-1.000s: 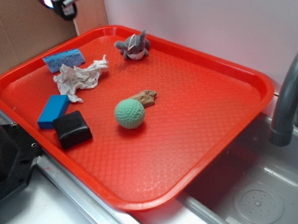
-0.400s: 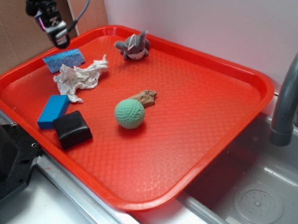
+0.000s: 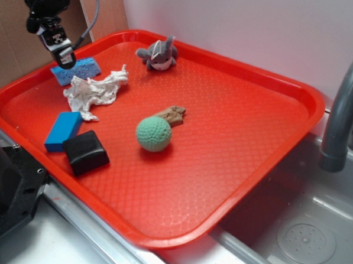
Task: Grab the blue sponge.
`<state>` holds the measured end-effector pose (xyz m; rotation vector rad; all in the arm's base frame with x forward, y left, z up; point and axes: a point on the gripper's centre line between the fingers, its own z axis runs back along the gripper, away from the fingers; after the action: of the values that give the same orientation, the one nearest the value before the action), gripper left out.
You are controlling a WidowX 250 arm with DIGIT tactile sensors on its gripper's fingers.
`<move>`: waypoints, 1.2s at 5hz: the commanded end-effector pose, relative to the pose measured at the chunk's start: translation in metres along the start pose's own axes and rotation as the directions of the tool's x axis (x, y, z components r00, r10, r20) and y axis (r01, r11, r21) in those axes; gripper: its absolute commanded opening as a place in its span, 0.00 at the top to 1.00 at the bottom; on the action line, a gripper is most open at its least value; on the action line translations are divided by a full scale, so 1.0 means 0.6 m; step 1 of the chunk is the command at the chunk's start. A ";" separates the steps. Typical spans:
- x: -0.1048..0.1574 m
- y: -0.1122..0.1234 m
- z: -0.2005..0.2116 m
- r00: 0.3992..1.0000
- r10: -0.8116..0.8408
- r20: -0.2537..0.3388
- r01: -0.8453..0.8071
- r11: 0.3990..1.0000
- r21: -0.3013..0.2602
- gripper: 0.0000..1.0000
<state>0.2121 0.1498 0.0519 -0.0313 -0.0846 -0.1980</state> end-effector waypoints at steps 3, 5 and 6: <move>0.023 -0.066 -0.058 0.996 -0.083 -0.039 0.087 0.990 0.107 1.00; 0.006 -0.085 0.046 0.997 0.041 0.073 -0.047 0.995 0.084 1.00; -0.010 -0.119 0.129 0.983 0.090 0.158 -0.105 0.990 0.089 1.00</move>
<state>0.1786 0.0773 0.1203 0.0248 -0.2031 -0.0947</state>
